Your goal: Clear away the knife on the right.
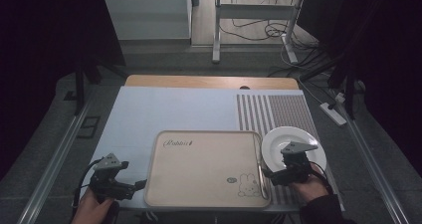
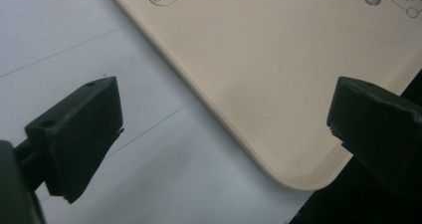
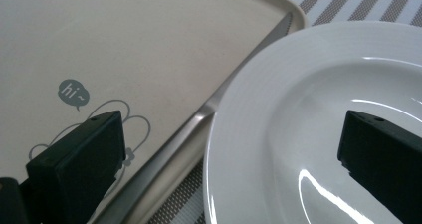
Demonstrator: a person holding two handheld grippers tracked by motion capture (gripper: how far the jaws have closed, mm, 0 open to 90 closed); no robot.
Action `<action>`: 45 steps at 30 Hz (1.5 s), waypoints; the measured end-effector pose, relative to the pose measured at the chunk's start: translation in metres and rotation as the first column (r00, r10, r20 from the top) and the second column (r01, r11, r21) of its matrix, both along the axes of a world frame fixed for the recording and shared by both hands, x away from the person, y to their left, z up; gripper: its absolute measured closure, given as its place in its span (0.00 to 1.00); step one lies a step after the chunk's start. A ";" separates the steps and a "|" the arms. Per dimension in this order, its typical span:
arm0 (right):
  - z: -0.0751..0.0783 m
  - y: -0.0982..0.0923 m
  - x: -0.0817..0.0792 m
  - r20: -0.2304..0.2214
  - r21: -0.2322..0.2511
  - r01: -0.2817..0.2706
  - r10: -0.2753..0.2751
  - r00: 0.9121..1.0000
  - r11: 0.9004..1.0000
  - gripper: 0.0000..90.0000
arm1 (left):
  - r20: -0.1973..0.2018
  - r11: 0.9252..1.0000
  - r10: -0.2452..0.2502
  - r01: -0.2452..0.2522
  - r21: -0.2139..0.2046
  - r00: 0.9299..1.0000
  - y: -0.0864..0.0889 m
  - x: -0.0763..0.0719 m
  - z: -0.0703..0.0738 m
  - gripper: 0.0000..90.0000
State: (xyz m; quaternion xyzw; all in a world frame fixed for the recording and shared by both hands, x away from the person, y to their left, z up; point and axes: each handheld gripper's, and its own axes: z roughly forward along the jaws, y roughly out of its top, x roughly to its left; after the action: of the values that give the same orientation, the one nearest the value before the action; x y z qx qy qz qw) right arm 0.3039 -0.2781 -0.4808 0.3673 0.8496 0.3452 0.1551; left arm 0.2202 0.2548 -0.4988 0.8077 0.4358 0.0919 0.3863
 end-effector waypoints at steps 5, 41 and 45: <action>-0.001 -0.009 -0.005 0.008 0.007 0.027 -0.027 1.000 1.000 0.00 | 0.000 1.000 0.000 0.000 0.002 1.000 0.000 0.000 0.000 0.02; 0.000 -0.048 -0.035 0.014 0.041 0.158 -0.159 0.987 0.987 0.00 | 0.000 1.000 0.000 0.000 0.002 1.000 0.000 0.000 0.000 0.02; 0.000 -0.050 -0.035 0.006 0.040 0.166 -0.166 0.986 0.985 0.00 | 0.000 1.000 0.000 0.000 0.001 1.000 0.000 0.000 0.000 0.02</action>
State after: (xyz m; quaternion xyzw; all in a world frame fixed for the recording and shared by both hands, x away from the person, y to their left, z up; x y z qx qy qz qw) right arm 0.2684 -0.3278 -0.4812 0.4382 0.8085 0.3492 0.1799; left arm 0.2198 0.2546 -0.4989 0.8079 0.4358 0.0924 0.3857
